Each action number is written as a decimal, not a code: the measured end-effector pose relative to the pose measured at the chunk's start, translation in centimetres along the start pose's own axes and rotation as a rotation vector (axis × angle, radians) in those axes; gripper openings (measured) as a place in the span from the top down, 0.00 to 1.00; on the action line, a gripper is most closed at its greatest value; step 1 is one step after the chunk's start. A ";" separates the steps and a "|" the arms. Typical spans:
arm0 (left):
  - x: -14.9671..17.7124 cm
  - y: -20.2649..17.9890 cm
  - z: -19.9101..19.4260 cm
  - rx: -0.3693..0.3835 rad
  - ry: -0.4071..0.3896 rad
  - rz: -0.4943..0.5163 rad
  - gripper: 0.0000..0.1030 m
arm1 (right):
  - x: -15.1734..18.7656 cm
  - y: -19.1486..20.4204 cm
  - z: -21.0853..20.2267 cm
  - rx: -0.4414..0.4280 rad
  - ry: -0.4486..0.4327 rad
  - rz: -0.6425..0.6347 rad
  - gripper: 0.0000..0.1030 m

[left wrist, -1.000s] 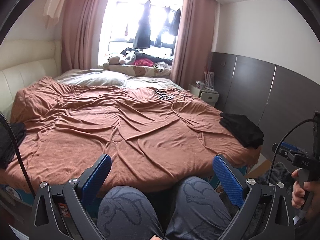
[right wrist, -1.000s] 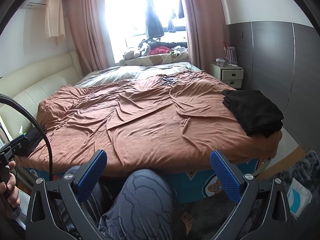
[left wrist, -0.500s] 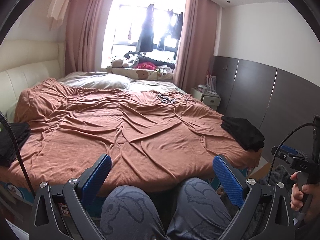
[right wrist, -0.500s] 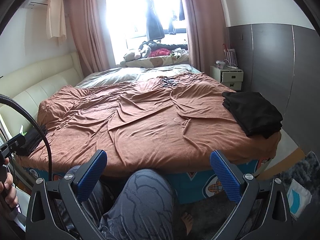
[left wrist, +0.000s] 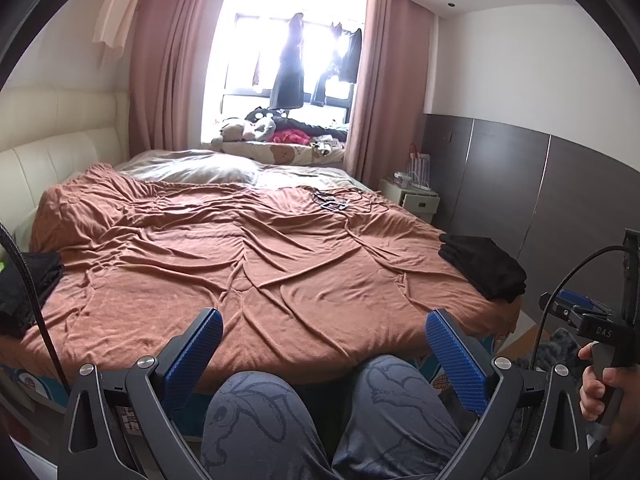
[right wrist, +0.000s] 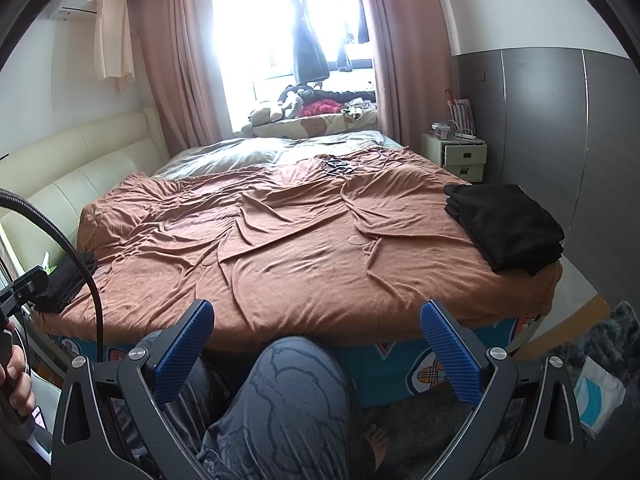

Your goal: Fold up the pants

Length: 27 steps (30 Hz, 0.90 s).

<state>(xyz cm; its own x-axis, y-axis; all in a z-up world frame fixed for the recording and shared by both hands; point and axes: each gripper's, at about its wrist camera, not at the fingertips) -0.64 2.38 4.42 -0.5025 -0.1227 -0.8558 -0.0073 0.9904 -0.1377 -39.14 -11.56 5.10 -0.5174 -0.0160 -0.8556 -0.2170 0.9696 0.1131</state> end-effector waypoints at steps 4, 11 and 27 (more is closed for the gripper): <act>0.0 -0.1 -0.1 0.004 0.003 -0.001 0.01 | 0.1 -0.2 0.0 0.001 0.001 0.002 0.00; 0.1 -0.6 -0.3 0.007 0.003 0.010 0.00 | 0.2 -0.3 -0.2 0.003 -0.005 0.000 0.00; 0.5 -1.5 -0.2 0.013 0.005 0.018 0.01 | 0.5 -0.8 -0.6 0.013 -0.010 -0.009 0.00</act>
<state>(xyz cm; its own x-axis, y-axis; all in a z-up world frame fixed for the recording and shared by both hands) -1.09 0.81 4.32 -0.5070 -0.1044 -0.8556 0.0133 0.9916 -0.1288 -39.71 -12.53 4.86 -0.5068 -0.0219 -0.8618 -0.2104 0.9726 0.0990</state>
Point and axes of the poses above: each gripper's, at about its wrist camera, not at the fingertips, and z roughly the way its jaws point, y to its left, x to its underside, and after that the axes turned 6 degrees about y, right-handed
